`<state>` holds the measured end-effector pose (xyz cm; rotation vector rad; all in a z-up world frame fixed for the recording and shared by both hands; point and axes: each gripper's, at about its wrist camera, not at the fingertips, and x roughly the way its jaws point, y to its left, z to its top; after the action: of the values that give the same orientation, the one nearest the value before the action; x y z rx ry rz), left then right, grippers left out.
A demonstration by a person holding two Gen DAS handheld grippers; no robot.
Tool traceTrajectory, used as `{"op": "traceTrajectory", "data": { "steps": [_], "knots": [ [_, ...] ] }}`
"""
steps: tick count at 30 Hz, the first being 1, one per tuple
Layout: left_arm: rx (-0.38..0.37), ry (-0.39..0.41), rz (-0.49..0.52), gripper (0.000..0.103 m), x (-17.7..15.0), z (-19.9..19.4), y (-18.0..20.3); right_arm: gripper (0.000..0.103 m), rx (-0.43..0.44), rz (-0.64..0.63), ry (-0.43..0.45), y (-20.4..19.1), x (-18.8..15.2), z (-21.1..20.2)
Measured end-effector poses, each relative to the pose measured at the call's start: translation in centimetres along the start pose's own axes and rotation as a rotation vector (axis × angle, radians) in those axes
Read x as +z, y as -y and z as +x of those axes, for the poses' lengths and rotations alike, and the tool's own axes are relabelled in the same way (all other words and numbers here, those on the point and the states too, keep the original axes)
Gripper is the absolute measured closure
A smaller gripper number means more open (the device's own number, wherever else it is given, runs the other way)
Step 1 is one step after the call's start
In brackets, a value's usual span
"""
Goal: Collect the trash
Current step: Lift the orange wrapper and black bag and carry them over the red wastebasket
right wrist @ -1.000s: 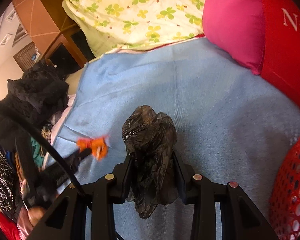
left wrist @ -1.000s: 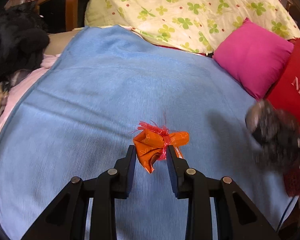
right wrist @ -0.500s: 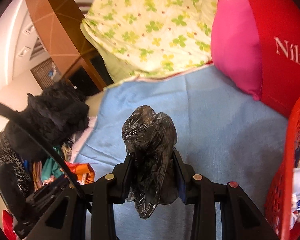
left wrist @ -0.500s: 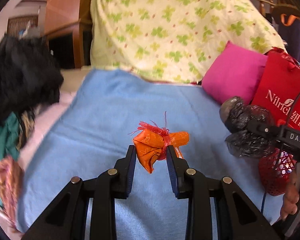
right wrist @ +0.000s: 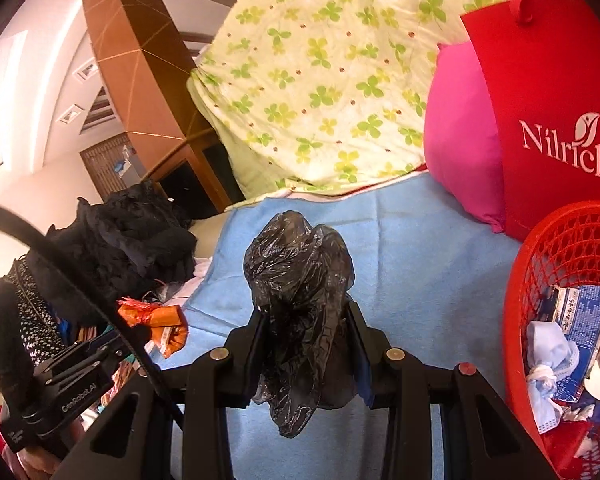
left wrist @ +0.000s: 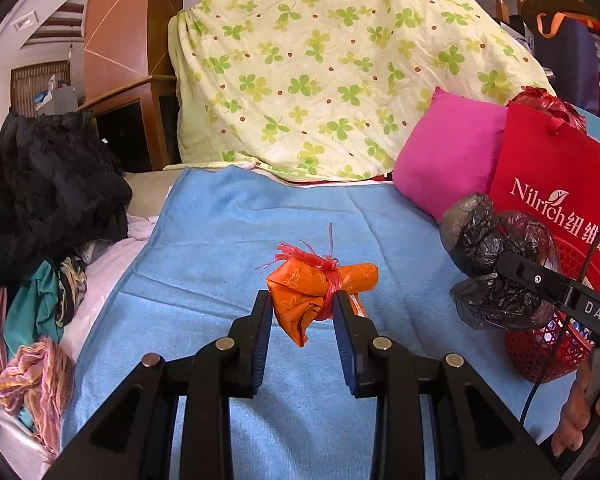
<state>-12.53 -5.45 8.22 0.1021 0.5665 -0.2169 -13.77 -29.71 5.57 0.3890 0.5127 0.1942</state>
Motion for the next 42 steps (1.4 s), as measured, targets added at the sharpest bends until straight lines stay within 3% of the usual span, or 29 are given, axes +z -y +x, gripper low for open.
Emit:
{"op": "traceTrajectory", "data": {
  "steps": [10,29,36,42],
  "knots": [
    [0.005,0.028,0.043,0.071,1.0,-1.0,1.6,0.063,0.043,-0.042,0.071,-1.2,-0.1,-2.3],
    [-0.043,0.058,0.154,0.071,2.4,-1.4,7.3,0.063,-0.003,-0.047,0.167,1.4,1.0,-6.0],
    [-0.123,0.056,0.205,0.071,2.8,-1.2,11.4,0.063,-0.046,-0.023,0.21,4.1,1.1,-8.6],
    [-0.319,0.022,0.228,0.07,3.3,-0.5,15.8,0.062,-0.119,0.042,0.272,8.1,1.3,-11.8]
  ]
}}
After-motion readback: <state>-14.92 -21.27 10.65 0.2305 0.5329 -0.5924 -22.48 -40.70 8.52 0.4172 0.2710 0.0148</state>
